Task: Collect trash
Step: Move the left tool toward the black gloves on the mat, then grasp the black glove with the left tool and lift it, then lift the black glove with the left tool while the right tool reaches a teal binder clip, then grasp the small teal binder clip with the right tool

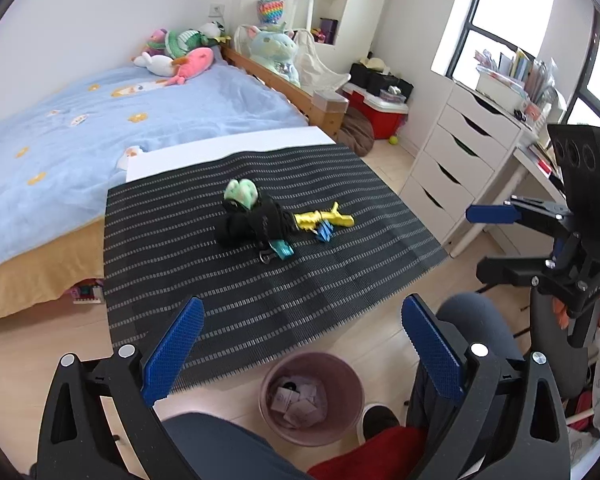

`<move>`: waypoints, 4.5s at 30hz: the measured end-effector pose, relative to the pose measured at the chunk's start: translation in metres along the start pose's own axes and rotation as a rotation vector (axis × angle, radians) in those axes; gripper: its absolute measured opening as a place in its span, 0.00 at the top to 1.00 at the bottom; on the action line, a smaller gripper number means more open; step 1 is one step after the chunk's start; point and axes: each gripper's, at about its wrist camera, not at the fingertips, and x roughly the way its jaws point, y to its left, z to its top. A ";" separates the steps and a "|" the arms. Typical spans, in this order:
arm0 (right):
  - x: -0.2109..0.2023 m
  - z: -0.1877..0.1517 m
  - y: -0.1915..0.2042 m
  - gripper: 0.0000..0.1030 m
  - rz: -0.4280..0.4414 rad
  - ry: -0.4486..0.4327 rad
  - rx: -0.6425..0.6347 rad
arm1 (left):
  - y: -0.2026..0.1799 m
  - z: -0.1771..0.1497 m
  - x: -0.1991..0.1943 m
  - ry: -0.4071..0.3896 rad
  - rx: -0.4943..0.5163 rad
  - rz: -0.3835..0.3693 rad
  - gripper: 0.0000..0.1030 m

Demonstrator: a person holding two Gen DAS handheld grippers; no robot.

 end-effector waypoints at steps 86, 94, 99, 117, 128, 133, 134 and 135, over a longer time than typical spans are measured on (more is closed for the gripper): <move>0.046 0.031 -0.008 0.05 -0.007 0.060 -0.040 | 0.052 0.061 0.064 0.059 -0.060 -0.085 0.68; 0.066 0.056 -0.007 0.05 -0.038 0.059 -0.091 | 0.048 0.059 0.053 0.043 -0.050 -0.083 0.68; 0.087 0.071 -0.007 0.05 -0.040 0.086 -0.100 | 0.050 0.057 0.047 0.032 -0.057 -0.082 0.68; 0.161 0.082 -0.001 0.56 -0.031 0.183 -0.128 | 0.068 0.042 0.043 0.025 -0.111 -0.083 0.68; 0.172 0.080 -0.001 0.75 -0.048 0.201 -0.129 | 0.075 0.036 0.045 0.028 -0.129 -0.089 0.68; 0.172 0.080 -0.001 0.78 -0.045 0.201 -0.127 | 0.076 0.034 0.046 0.031 -0.133 -0.088 0.68; 0.172 0.081 -0.002 0.80 -0.045 0.200 -0.126 | 0.076 0.034 0.047 0.032 -0.133 -0.089 0.68; 0.171 0.081 -0.002 0.83 -0.046 0.199 -0.124 | 0.076 0.034 0.047 0.032 -0.133 -0.090 0.68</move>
